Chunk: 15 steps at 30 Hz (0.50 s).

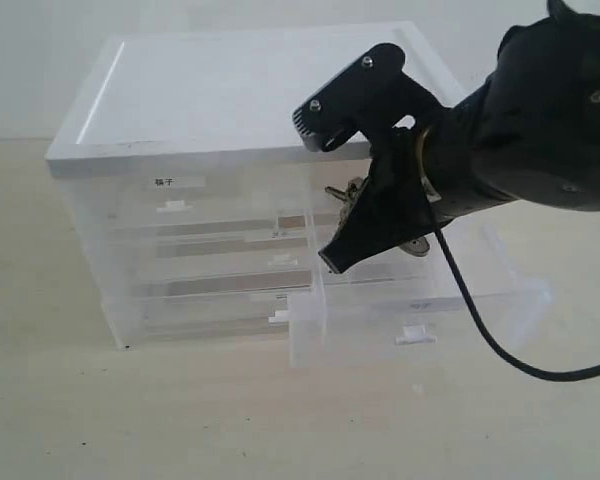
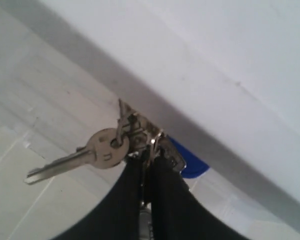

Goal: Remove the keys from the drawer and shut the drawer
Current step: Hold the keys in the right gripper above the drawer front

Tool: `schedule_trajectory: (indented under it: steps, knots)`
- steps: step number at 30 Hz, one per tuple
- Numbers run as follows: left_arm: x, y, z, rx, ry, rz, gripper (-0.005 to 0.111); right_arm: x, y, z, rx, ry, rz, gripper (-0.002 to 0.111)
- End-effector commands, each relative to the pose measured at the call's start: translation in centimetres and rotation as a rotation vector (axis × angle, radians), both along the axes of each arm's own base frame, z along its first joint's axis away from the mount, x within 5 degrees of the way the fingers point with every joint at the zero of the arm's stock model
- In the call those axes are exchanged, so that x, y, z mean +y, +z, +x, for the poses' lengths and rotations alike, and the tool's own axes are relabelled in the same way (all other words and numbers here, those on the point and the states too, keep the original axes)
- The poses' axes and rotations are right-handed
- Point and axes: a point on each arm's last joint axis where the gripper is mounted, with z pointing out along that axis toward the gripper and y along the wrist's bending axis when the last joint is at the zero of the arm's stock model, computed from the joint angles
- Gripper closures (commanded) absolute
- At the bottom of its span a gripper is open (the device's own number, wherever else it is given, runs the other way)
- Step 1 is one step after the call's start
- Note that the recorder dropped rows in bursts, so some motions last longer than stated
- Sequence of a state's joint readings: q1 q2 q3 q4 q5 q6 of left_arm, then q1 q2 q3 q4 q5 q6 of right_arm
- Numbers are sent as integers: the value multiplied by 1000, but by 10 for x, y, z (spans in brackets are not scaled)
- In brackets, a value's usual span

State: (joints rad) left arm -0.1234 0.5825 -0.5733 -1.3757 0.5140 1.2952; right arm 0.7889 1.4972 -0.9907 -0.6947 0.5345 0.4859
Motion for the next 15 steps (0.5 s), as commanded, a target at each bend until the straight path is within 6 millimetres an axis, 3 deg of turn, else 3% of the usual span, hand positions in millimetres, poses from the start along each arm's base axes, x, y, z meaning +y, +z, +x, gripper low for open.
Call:
schedule_trajectory:
  steps: [1,8,11,13,15]
  knots:
    - [-1,-1,-2,8,-16,-13,102,-5,18,-8,-18,-2,68,108]
    - [-1,-1,-2,8,-16,-10,102,-4,21,-10,-19,9,102,106]
    - [-1,-1,-2,8,-18,-10,102,-2,21,-10,-19,6,118,83]
    - [-1,-1,-2,8,-18,-10,102,-2,20,-9,-14,5,117,59]
    - [-1,-1,-2,8,-18,-10,102,-1,19,-9,-13,7,124,42]
